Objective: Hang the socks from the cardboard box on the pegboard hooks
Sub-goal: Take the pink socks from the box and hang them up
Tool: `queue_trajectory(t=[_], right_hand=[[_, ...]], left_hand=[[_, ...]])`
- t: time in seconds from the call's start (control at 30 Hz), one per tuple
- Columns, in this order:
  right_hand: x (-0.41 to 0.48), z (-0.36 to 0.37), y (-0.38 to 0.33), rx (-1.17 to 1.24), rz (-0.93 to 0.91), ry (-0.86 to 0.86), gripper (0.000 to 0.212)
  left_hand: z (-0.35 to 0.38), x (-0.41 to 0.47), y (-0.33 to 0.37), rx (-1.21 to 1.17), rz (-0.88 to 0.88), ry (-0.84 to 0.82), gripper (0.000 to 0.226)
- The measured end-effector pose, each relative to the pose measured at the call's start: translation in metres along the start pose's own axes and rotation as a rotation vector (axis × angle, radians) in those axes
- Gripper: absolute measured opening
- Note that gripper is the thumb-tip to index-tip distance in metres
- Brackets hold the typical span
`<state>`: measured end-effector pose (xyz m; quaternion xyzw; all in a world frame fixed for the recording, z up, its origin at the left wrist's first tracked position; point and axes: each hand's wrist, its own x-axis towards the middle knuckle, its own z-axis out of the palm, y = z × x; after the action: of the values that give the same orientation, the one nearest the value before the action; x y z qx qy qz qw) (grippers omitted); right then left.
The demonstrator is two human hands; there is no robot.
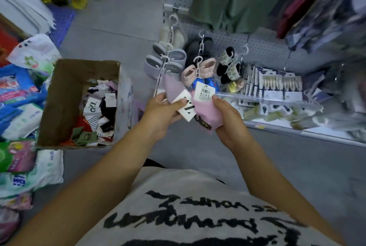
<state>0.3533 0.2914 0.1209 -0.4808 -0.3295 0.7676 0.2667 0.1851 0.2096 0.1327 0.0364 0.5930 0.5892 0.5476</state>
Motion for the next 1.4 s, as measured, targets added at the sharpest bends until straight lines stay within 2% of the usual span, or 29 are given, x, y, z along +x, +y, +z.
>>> queue_trajectory(t=[0.13,0.27,0.43,0.53,0.63,0.67,0.7,0.9,1.0,1.07,1.13,1.2,1.3,1.4], right_hand=[[-0.032,-0.083,-0.022,0.035,-0.059,0.187,0.034],[-0.072,-0.175,-0.038,0.036,-0.145,0.316,0.010],[-0.118,-0.259,-0.046,-0.042,-0.268,0.458,0.013],[-0.139,-0.281,-0.045,-0.092,-0.319,0.480,0.008],[-0.150,-0.296,-0.040,-0.146,-0.369,0.502,0.009],[-0.152,-0.301,-0.040,-0.166,-0.376,0.502,0.003],[-0.153,-0.307,-0.039,-0.203,-0.393,0.507,0.009],[-0.134,-0.331,-0.056,-0.443,-0.488,0.525,0.018],[-0.115,-0.349,-0.079,-0.375,-0.471,0.599,0.018],[-0.103,-0.360,-0.097,-0.305,-0.435,0.688,0.021],[-0.092,-0.374,-0.118,-0.315,-0.412,0.756,0.030],[-0.082,-0.387,-0.139,-0.325,-0.379,0.753,0.034],[-0.068,-0.401,-0.163,-0.241,-0.404,0.712,0.013],[-0.060,-0.417,-0.175,-0.125,-0.448,0.821,0.008]], left_hand=[[0.068,-0.017,-0.037,0.094,-0.054,-0.070,0.014],[0.134,-0.033,-0.077,0.212,-0.047,-0.126,0.015],[0.218,-0.052,-0.130,0.402,-0.057,-0.199,0.023],[0.262,-0.065,-0.151,0.414,-0.123,-0.313,0.023],[0.299,-0.075,-0.159,0.332,-0.236,-0.476,0.044],[0.310,-0.076,-0.161,0.345,-0.245,-0.514,0.051],[0.319,-0.075,-0.162,0.389,-0.230,-0.547,0.056],[0.357,-0.046,-0.166,0.581,-0.144,-0.671,0.040],[0.385,-0.023,-0.165,0.627,-0.115,-0.698,0.013],[0.412,-0.007,-0.157,0.660,-0.130,-0.734,0.007],[0.441,0.007,-0.144,0.700,-0.144,-0.799,0.008],[0.467,0.020,-0.131,0.733,-0.163,-0.848,0.014],[0.503,0.036,-0.116,0.791,-0.189,-0.936,0.027],[0.531,0.053,-0.107,0.854,-0.181,-0.968,0.026]])
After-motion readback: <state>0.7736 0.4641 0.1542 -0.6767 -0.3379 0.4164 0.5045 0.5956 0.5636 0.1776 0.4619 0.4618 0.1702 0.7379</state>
